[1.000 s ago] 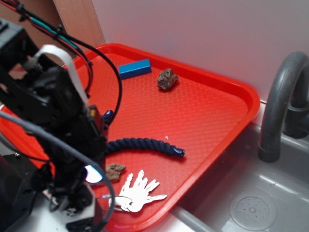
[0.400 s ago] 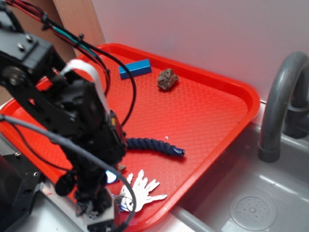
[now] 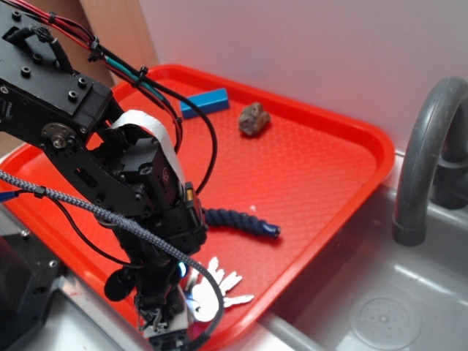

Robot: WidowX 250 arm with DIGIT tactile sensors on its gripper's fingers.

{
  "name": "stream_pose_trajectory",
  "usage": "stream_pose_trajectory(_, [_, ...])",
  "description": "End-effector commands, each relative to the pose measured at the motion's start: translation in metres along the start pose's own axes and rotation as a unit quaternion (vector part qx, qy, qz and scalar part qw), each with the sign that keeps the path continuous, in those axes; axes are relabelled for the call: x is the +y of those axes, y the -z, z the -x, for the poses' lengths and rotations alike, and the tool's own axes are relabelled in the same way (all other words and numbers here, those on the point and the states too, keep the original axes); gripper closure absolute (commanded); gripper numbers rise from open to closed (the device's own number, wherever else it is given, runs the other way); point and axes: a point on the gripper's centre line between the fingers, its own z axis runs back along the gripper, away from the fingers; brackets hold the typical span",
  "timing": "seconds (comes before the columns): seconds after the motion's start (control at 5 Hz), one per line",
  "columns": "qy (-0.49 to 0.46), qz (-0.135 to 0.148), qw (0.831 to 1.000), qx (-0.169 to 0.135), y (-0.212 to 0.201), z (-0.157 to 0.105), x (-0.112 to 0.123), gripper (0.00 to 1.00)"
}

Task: Grab the silver keys.

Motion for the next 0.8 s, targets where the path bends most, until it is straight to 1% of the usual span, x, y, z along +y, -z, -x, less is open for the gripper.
stream_pose_trajectory(0.0, [0.003, 0.014, 1.000, -0.018, -0.013, -0.002, -0.004, 1.00])
stream_pose_trajectory(0.2, [0.005, 0.019, 1.000, -0.022, -0.017, 0.000, -0.004, 1.00])
stream_pose_trajectory(0.4, [0.004, 0.016, 1.000, -0.024, -0.020, 0.000, -0.004, 1.00])
stream_pose_trajectory(0.6, [-0.017, 0.021, 0.999, -0.042, -0.070, 0.001, 0.002, 1.00])
